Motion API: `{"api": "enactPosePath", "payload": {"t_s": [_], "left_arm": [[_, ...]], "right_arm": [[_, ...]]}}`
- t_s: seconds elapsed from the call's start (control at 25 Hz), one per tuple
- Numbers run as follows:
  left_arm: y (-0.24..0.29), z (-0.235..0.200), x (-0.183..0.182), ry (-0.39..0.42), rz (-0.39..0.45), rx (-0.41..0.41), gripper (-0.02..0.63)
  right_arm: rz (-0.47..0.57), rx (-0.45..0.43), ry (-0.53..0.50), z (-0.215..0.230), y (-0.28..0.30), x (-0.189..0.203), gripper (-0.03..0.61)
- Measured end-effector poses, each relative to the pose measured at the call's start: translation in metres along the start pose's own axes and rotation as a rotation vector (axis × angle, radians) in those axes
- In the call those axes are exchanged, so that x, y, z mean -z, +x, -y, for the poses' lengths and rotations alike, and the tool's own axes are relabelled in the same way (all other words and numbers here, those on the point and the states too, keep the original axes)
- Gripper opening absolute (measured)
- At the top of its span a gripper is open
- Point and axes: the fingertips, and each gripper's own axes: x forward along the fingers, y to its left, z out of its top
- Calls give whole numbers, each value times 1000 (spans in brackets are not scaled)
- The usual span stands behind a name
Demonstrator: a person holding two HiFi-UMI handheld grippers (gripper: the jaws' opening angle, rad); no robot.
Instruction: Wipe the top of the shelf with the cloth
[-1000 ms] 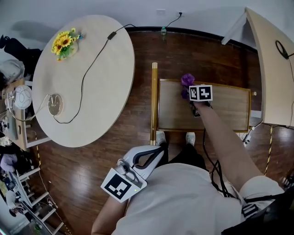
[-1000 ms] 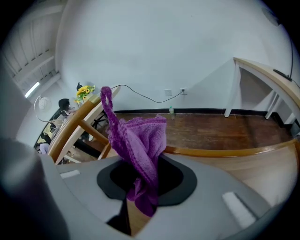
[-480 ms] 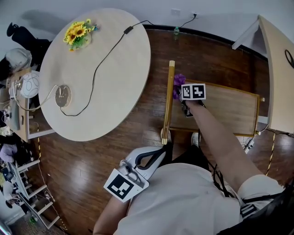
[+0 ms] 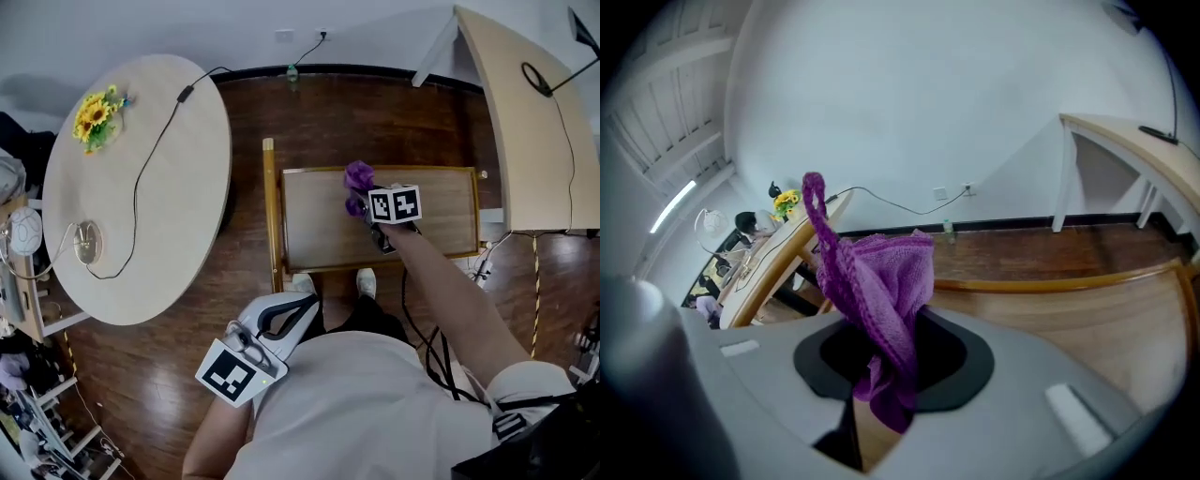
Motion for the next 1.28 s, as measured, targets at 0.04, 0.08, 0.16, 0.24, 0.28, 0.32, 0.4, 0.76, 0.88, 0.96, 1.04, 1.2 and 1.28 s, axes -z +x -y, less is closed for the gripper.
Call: {"api": "enactPosePath", "payload": {"t_s": [0.04,0.08,0.16,0.24,0.28,0.32,0.4,0.76,0.88,0.96,1.04,1.2,1.28], "left_arm": [[11,5,-2,7,-2,18,18],[23,11,-3,14,-4,34,18],[47,24,-5,26,-10,64,18],[71,39,-8,33,-20,90,18],[82,47,-9,37,-25,100,18],[93,54,-10,40,-31,109,18],[110,67,-12,40,-40,119,18],[154,93,-15,46,-93,91,18],[156,93,-15,52,-103,74,18],[155,92,-14,52,-104,65,18],[151,91,-14,53,-103,60,18],[142,85,-17,52,-91,49,18],[135,79,-20,53,-83,41,18]], "right_arm": [[9,22,11,20,-17,4,101],[15,47,24,43,-33,8,101],[16,102,52,92,-64,21,101],[10,163,73,143,-95,35,101],[6,194,78,168,-110,42,101],[2,224,81,193,-124,47,101],[-9,283,91,238,-149,58,101],[-77,430,155,361,-194,96,101],[-83,422,175,364,-185,99,101],[-81,401,173,356,-175,97,101],[-82,372,161,341,-165,94,101],[-87,324,134,308,-144,85,101],[-94,304,125,289,-132,81,101]]}}
